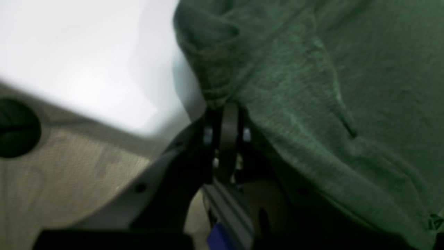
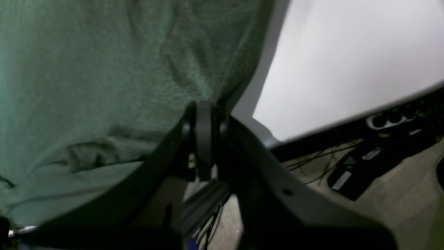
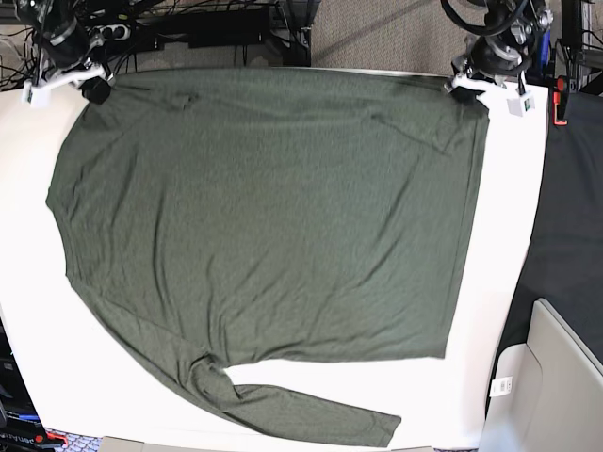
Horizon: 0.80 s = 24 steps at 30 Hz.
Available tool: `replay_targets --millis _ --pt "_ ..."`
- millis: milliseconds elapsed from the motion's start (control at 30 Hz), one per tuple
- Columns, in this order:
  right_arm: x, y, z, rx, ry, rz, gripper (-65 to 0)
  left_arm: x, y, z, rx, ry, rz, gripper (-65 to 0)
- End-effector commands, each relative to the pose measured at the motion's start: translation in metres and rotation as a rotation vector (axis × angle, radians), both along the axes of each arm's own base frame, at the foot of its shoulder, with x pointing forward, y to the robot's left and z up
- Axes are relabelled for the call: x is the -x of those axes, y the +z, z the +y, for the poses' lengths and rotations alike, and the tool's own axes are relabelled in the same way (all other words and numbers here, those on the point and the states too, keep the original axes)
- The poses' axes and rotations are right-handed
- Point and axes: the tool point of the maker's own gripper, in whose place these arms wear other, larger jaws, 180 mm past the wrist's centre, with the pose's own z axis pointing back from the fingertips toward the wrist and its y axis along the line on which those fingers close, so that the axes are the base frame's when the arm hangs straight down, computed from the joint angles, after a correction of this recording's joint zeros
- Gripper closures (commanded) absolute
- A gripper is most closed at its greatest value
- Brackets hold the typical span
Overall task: Fold the T-shirt properly
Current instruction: 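Lift the shoulder edge with both grippers and drag it to straighten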
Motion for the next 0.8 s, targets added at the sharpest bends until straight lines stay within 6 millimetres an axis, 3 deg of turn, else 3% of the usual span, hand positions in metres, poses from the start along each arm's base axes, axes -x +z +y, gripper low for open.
replay_targets --millis 0,267,400,767 --pt "-0.003 0.012 -0.003 0.027 0.018 -0.039 -0.2 -0.001 0.010 0.008 -0.040 0.005 -0.030 -0.1" --pt "0.008 0.017 0.006 0.017 0.072 -0.050 -0.2 0.014 0.016 0.008 -0.060 -0.008 -0.012 -0.1" --pt "-0.004 0.027 0.000 0.033 0.068 -0.095 -0.2 0.011 0.025 0.020 -0.089 0.019 -0.036 -0.1" --pt "-0.074 0.066 -0.029 0.181 0.064 -0.245 -0.2 -0.067 0.064 0.016 -0.082 0.015 -0.251 0.0"
